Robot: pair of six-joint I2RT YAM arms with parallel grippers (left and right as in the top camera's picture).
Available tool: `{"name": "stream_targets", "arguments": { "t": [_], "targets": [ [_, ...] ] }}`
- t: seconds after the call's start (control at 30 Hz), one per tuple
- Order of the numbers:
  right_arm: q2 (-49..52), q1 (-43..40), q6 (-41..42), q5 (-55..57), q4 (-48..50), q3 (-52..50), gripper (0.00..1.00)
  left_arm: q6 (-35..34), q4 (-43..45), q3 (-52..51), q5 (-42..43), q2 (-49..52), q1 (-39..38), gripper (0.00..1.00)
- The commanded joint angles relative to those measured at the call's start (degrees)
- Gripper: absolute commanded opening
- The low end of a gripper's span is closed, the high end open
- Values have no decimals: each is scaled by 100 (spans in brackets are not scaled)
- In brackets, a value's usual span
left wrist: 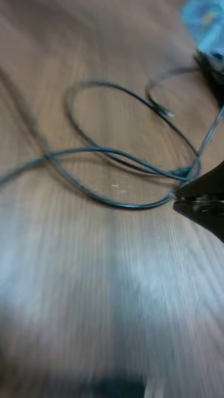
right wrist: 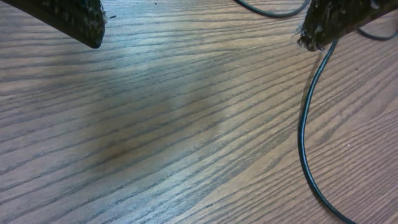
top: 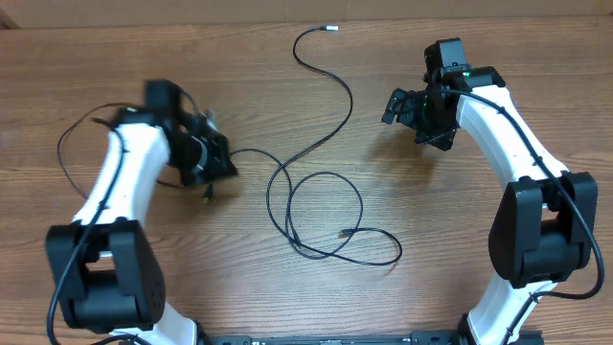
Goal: Untangle cables
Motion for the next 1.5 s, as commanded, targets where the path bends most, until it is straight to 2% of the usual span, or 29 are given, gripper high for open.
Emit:
{"name": "stream_targets", "arguments": {
  "t": [0.0, 0.23, 0.37, 0.53, 0.83, 1.23, 1.4, 1.47],
  "targets": [
    [-20, 13, 0, 17, 17, -13, 100, 149, 195, -407, -111, 26, -535, 4],
    [-20, 13, 0, 17, 17, -11, 100, -109, 1244, -796, -271, 28, -1432, 22],
    [-20, 13, 0, 17, 17, -11, 100, -568, 1757, -828, -533, 28, -1843, 24],
    [-20, 13, 0, 17, 17, -11, 100, -682, 2087, -828, -713, 28, -2212, 32],
    [-20, 13, 0, 17, 17, -13, 100, -693, 2124, -828, -927, 28, -2343, 36],
    [-20, 13, 0, 20, 17, -13, 100, -691, 2208, -828, -1294, 31, -2343, 37],
    [-20, 13, 0, 17, 17, -13, 100, -695, 2214, -831, -1513, 31, -2343, 37],
    [-20, 13, 0, 20, 17, -13, 100, -693, 2223, -831, -1602, 31, -2345, 33]
  ]
}}
